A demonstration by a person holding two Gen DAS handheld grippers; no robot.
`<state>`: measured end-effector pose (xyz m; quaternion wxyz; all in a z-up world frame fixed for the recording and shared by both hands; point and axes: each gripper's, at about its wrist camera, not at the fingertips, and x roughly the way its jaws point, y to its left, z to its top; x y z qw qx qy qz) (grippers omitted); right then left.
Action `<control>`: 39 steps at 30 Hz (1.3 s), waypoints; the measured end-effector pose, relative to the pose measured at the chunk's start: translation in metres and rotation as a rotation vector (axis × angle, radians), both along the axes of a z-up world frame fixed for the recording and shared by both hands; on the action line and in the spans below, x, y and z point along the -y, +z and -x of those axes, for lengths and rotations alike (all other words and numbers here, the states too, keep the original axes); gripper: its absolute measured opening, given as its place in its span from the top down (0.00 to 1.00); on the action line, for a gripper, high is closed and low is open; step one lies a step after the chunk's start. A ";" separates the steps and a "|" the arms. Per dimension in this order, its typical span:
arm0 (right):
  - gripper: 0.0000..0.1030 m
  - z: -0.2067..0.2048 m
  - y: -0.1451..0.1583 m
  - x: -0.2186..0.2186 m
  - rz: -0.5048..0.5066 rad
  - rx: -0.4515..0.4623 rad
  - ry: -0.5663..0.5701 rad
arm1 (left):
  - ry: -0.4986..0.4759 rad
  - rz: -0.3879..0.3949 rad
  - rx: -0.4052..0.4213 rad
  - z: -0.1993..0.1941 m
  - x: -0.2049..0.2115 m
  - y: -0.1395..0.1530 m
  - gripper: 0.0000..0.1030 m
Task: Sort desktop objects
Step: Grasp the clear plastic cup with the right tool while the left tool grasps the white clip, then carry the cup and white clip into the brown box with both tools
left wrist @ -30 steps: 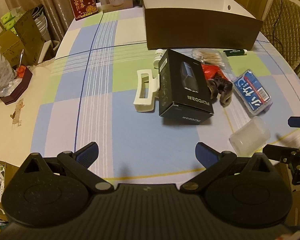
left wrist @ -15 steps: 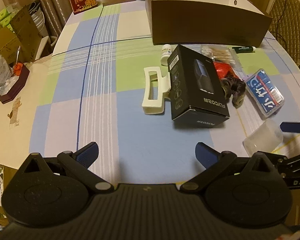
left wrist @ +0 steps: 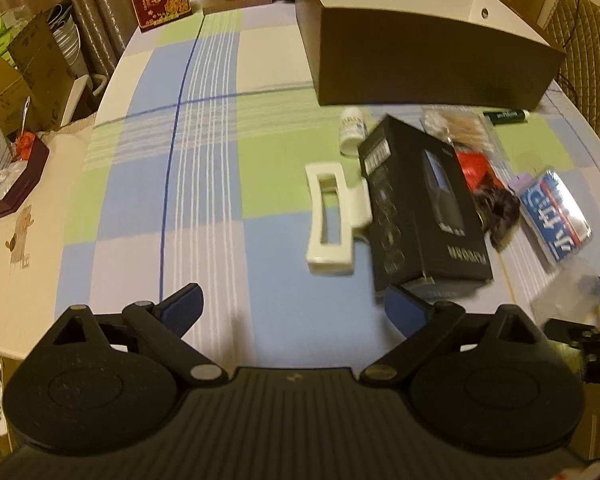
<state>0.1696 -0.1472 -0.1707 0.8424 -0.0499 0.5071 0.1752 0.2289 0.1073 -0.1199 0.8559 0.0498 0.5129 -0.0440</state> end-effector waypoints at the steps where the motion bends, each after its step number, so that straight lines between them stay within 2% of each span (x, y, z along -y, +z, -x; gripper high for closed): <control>1: 0.33 -0.001 0.002 0.004 -0.002 -0.003 -0.015 | -0.007 0.001 0.005 -0.004 -0.001 0.000 0.11; 5: 0.33 -0.003 0.009 0.023 -0.012 -0.012 -0.083 | -0.050 0.016 0.011 -0.021 -0.003 -0.006 0.16; 6: 0.33 -0.004 0.011 0.028 -0.012 -0.013 -0.102 | -0.062 0.022 0.009 -0.026 -0.003 -0.009 0.20; 9: 0.33 -0.008 0.018 0.040 -0.009 -0.008 -0.152 | -0.101 0.063 -0.011 -0.040 -0.003 -0.019 0.24; 10: 0.33 -0.009 0.019 0.043 -0.006 -0.005 -0.168 | -0.112 0.062 -0.020 -0.043 -0.002 -0.023 0.31; 12: 0.33 -0.011 0.023 0.051 -0.003 0.001 -0.204 | -0.132 0.057 -0.041 -0.051 -0.001 -0.031 0.37; 14: 0.33 -0.013 0.026 0.058 -0.002 0.007 -0.238 | -0.146 0.097 -0.054 -0.057 -0.003 -0.036 0.42; 15: 0.33 -0.015 0.027 0.060 0.000 0.010 -0.253 | -0.151 0.114 -0.058 -0.059 -0.004 -0.036 0.49; 16: 0.33 -0.016 0.028 0.062 0.000 0.013 -0.265 | -0.158 0.127 -0.062 -0.063 -0.005 -0.037 0.63; 17: 0.33 -0.018 0.030 0.063 -0.001 0.014 -0.278 | -0.164 0.125 -0.059 -0.065 -0.006 -0.037 0.71; 18: 0.33 -0.020 0.031 0.064 -0.001 0.016 -0.290 | -0.173 0.114 -0.055 -0.068 -0.006 -0.037 0.74; 26: 0.33 -0.039 0.038 0.066 -0.014 0.040 -0.348 | -0.180 0.095 -0.056 -0.084 -0.033 -0.042 0.74; 31: 0.33 -0.040 0.044 0.061 -0.022 0.050 -0.348 | -0.227 0.116 -0.053 -0.088 -0.036 -0.042 0.56; 33: 0.33 -0.040 0.045 0.062 -0.020 0.049 -0.365 | -0.223 0.119 -0.045 -0.092 -0.034 -0.042 0.54; 37: 0.33 -0.044 0.047 0.069 -0.016 0.059 -0.385 | -0.190 0.117 -0.048 -0.103 -0.029 -0.048 0.57; 39: 0.33 -0.046 0.049 0.074 -0.019 0.069 -0.388 | -0.173 0.113 -0.055 -0.107 -0.028 -0.051 0.64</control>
